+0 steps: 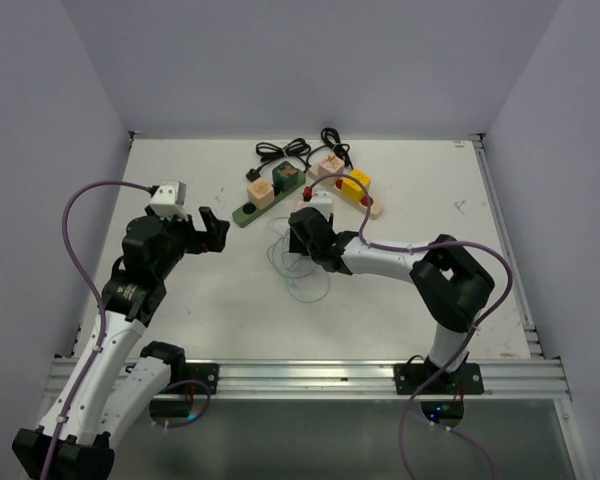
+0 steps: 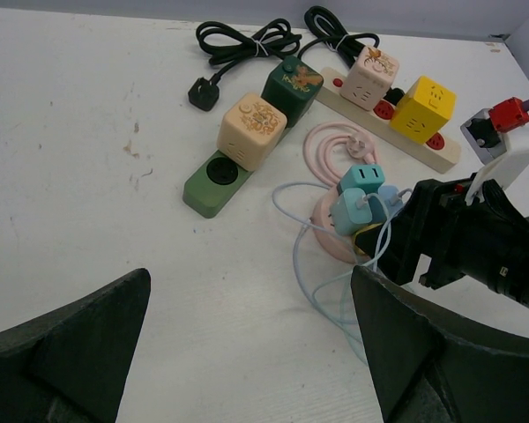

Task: Pull the plug off the socket

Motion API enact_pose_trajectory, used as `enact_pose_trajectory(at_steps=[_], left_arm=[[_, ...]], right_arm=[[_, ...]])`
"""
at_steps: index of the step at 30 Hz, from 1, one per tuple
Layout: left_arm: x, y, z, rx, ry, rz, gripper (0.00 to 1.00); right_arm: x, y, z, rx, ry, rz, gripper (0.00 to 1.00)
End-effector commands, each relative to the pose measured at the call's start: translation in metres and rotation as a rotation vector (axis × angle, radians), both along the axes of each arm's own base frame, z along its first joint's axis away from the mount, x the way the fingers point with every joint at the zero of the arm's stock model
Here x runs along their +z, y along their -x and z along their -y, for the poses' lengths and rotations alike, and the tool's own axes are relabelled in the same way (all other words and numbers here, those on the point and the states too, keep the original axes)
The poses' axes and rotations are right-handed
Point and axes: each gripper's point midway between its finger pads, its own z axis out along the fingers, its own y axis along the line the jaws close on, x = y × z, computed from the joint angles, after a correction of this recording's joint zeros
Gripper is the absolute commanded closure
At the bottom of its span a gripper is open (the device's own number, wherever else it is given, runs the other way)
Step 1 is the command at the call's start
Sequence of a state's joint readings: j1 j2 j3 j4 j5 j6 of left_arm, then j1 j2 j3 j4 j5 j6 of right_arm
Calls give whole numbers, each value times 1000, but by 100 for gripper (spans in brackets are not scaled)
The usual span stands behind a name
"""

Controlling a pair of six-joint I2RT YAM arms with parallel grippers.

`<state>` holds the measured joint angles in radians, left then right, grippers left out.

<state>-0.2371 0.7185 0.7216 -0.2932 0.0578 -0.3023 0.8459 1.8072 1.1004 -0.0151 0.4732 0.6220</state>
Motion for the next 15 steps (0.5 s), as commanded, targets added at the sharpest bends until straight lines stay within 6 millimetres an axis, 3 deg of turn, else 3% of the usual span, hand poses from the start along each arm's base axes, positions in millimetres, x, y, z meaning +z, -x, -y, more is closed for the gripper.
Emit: enact_pose_trajectory(at_steps=[1,7,8,14,15], left_arm=[[19,-2,5,-29,8,72,0],[18,-3,4,-25,6,69,0],[17,-2,4,-25,3,65,0],[13,-5,-2,13,-12,48,0],[11,-5,-3,19,-10,38,0]], right_arm=[[3,-8,15,-77,64,18,43],[24,-2,12,-3,38,39,68],[38,1,12,15,13,60,71],[40,38,24,257,51,97,79],[37,52,25,321,28,91,78]])
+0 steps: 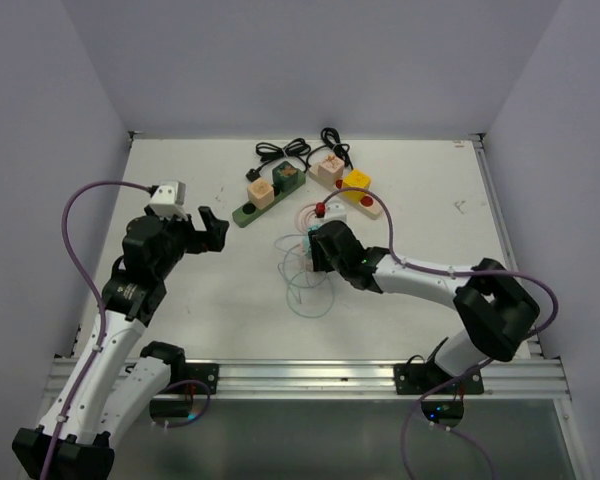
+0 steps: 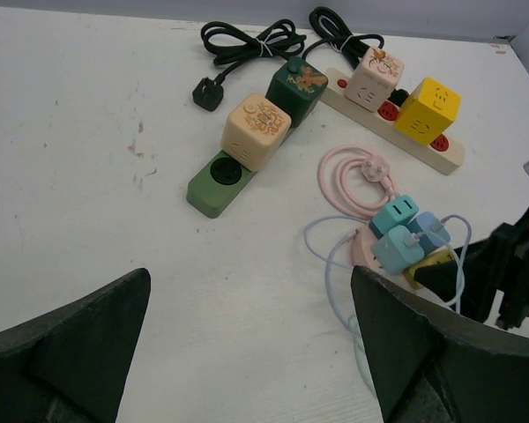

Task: Pull the plug off the socket

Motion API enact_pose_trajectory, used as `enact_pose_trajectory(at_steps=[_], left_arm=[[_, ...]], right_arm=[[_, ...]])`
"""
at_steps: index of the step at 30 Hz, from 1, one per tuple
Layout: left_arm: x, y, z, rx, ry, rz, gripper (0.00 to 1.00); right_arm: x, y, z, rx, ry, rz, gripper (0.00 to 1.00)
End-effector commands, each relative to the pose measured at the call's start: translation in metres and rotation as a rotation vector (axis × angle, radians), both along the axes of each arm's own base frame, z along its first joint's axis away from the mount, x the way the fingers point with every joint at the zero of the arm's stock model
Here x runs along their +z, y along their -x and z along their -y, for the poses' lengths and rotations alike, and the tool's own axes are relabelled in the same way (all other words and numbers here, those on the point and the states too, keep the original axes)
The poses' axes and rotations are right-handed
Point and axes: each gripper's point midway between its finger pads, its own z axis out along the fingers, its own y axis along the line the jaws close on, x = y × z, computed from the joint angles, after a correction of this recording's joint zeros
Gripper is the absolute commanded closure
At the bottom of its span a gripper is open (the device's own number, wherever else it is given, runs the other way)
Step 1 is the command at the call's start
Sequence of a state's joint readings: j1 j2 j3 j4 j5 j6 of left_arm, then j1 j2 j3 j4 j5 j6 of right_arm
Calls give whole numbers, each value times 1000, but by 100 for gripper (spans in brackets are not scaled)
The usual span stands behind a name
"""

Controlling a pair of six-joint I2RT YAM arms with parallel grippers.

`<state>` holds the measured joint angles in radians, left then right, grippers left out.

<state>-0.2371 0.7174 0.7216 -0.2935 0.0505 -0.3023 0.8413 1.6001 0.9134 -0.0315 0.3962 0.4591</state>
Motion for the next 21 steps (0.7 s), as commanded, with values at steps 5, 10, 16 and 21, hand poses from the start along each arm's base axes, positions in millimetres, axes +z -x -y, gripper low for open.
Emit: enact_pose_trajectory(at_steps=[5,10,16,21], left_arm=[[-11,-1,22,-61,109,-55,0],[-32,5,55,-150,217,-35,2],[-49,8,105,-254,206,16,4],[-68,6,140,-324,176,39,6]], right_arm=[[10,50,-10,387,-79,73,78],[18,68,-21,544,-130,121,73],[24,83,-32,689,-137,130,72],[24,90,-31,735,-130,136,74]])
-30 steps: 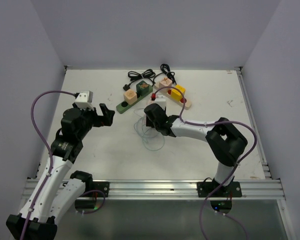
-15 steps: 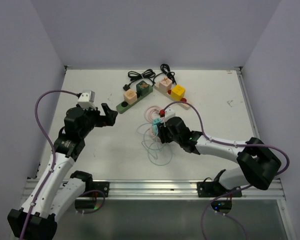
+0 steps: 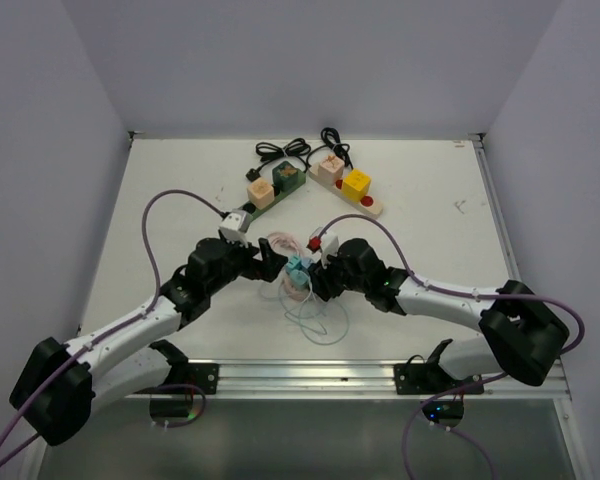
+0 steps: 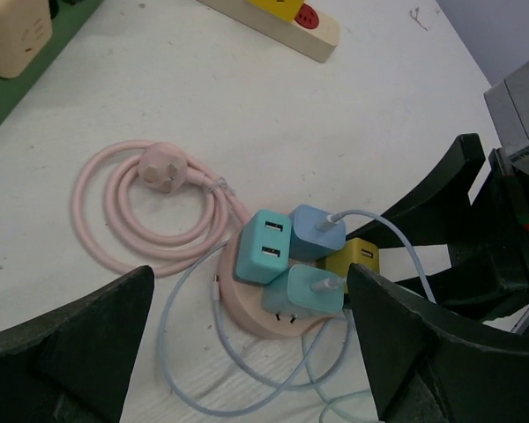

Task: Pull the plug off the socket

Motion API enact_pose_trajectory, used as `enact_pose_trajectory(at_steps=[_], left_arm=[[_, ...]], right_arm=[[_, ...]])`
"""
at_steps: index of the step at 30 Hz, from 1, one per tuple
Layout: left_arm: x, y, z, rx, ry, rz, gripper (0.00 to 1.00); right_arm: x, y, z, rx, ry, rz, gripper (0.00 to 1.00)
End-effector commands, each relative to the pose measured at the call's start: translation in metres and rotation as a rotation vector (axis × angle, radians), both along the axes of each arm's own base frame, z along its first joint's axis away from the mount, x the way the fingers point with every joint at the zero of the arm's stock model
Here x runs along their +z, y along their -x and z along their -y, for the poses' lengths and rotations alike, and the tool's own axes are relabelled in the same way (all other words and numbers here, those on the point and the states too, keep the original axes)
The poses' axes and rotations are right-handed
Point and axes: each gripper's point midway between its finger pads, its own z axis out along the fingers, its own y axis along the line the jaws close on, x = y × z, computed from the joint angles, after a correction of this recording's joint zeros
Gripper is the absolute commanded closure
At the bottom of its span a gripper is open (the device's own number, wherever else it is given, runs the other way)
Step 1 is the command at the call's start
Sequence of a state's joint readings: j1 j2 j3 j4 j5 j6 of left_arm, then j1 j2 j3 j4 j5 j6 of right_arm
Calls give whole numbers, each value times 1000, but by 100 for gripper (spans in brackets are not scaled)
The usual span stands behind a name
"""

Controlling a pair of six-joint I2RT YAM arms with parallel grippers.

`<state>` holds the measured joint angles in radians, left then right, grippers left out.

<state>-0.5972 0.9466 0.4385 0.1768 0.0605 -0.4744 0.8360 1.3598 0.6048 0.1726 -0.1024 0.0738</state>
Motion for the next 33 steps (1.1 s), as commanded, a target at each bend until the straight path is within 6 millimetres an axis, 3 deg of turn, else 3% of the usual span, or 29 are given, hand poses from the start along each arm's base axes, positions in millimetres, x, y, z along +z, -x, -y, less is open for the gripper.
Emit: enact_pose_trajectory(at_steps=[1,8,14,22,26,29,33], left_arm=[[14,-18,22,9,40,131,6],[-1,-20,48,-32,25,148,10],[-32,-18,56,-19,0,79,19],[-73,-1,54,5,-6,-31,54],[-81,9,55,4,-17,-29,61],[-89,16,60,-7,-37,-30,81],[-98,28,65,-5,-84,-3,95]], right_arm=[[28,9,-17,121,-91,70,74],[22,14,-19,158,-84,53,77],[23,15,-19,160,-89,56,78],[31,10,-15,118,-94,72,79],[30,7,-15,81,-98,54,81],[30,2,-13,45,-96,29,82],[33,-6,-10,4,-126,-30,82]])
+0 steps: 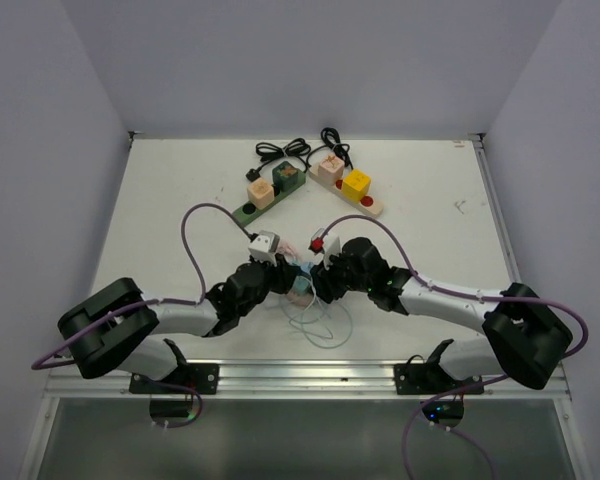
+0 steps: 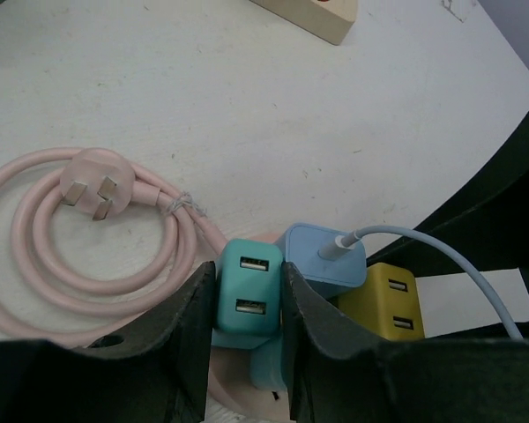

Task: Pull the plug off the socket

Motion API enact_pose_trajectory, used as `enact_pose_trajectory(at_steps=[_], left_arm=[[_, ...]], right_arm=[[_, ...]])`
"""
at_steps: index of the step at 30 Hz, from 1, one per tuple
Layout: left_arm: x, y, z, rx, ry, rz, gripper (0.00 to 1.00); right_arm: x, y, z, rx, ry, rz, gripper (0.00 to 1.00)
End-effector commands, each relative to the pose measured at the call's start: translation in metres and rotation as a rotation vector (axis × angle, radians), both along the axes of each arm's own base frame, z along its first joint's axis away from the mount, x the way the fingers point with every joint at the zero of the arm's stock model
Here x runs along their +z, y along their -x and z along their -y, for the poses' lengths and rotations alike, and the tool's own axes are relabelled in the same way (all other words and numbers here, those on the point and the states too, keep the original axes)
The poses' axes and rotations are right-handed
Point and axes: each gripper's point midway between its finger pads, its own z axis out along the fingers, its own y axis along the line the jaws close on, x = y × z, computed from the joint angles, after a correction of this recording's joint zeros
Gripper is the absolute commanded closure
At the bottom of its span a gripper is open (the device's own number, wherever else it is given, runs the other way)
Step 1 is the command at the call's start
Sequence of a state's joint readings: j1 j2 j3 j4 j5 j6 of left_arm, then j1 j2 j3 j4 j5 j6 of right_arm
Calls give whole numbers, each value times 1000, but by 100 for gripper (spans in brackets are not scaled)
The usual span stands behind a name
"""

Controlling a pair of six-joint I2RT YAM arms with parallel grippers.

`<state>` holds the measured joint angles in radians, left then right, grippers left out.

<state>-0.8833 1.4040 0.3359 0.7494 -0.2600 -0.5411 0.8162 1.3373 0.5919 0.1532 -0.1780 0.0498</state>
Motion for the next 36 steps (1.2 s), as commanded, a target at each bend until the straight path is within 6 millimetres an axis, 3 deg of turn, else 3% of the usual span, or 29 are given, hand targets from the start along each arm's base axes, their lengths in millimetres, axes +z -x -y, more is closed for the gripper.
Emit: enact_pose_trajectory(at_steps=[1,3,11,15,16,20,24,29,32,33,34,36], left_arm=[[-32,30,3,-45,-79,-39,96],[-31,35,5,-43,-89,-13,100],[-31,46,7,-56,-104,16,100],[-34,42,9,-36,-121,-6,100],[-35,41,11,-35,-128,-14,100],[-56,38,10,-2,-217,-81,100],[-60,33,17,6,-222,-116,100],[-63,31,14,15,-222,-131,100],[-59,32,14,3,-201,-115,100],[-61,35,12,-11,-209,-110,100],[-60,35,13,-21,-203,-103,100],[-57,38,15,-47,-191,-84,100]], right_arm=[[34,-20,-9,-68,-121,-23,82],[35,-21,-7,-71,-149,-66,82],[33,-25,-1,-60,-154,-104,83],[38,-16,-6,-9,-84,53,84],[35,0,-14,35,-64,84,85],[40,4,-13,26,17,250,87],[42,12,-19,53,18,298,87],[44,11,-17,15,15,296,86],[51,6,-13,-52,-75,203,85],[53,-8,-3,-101,-101,176,84],[55,-5,-4,-74,-147,127,84],[60,-19,7,-124,-209,75,83]])
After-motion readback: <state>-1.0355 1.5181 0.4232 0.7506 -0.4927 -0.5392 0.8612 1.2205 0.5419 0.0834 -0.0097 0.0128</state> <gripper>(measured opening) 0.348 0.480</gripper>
